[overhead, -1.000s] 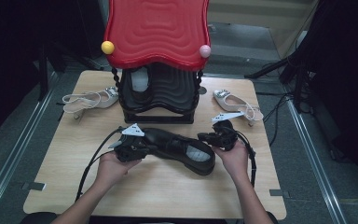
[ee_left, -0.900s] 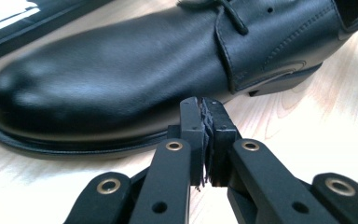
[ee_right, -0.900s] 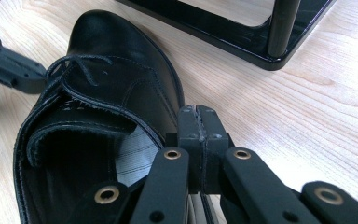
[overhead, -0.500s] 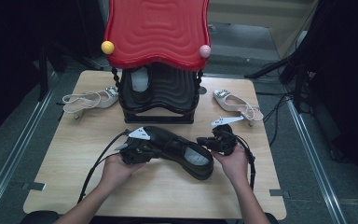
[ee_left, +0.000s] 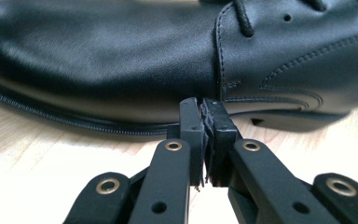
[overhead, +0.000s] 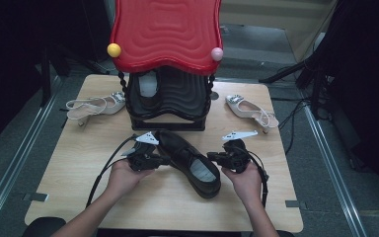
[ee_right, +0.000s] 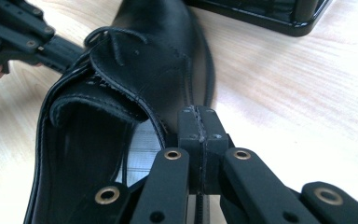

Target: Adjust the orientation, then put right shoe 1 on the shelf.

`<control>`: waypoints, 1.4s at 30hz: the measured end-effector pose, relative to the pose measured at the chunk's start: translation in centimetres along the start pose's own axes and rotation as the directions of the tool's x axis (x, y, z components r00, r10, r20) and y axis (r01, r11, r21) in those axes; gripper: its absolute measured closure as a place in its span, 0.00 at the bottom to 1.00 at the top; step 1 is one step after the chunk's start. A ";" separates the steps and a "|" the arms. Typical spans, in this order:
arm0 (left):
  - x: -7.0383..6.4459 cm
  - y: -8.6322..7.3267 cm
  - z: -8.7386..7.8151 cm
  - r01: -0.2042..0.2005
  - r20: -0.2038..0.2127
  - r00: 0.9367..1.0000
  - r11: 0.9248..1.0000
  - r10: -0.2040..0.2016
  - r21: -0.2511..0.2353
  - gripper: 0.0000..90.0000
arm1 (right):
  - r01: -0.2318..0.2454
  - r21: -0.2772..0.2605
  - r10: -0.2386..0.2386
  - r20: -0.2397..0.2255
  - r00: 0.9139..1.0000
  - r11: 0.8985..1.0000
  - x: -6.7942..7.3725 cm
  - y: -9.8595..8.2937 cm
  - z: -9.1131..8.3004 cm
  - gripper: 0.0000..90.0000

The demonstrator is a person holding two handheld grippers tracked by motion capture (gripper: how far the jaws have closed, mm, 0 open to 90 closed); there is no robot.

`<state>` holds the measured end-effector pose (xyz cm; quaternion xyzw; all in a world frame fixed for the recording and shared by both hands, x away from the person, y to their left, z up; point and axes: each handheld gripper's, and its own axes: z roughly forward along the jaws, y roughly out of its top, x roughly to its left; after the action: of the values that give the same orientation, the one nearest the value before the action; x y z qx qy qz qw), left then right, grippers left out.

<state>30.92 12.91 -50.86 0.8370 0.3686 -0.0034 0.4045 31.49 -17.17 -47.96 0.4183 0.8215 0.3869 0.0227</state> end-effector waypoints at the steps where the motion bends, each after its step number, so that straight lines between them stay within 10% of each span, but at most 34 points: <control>1: 0.1 0.1 0.0 0.000 0.000 1.000 1.000 0.000 0.000 0.98 | 0.001 -0.002 -0.001 0.002 1.000 1.000 0.1 -0.1 0.0 1.00; 27: 1.8 2.3 1.4 0.010 0.033 0.999 1.000 -0.010 -0.001 0.97 | -0.077 0.004 0.077 0.007 0.997 0.997 2.0 -1.7 -0.7 0.95; 42: 1.7 3.2 -2.2 0.007 0.075 0.997 1.000 -0.007 -0.002 0.67 | -0.062 0.006 0.062 -0.043 0.997 0.998 4.7 0.0 -2.4 0.77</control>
<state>33.47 14.14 -47.74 0.8346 0.3562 -0.0357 0.4187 27.57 -15.39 -44.95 0.4350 0.8095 0.3943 -0.0083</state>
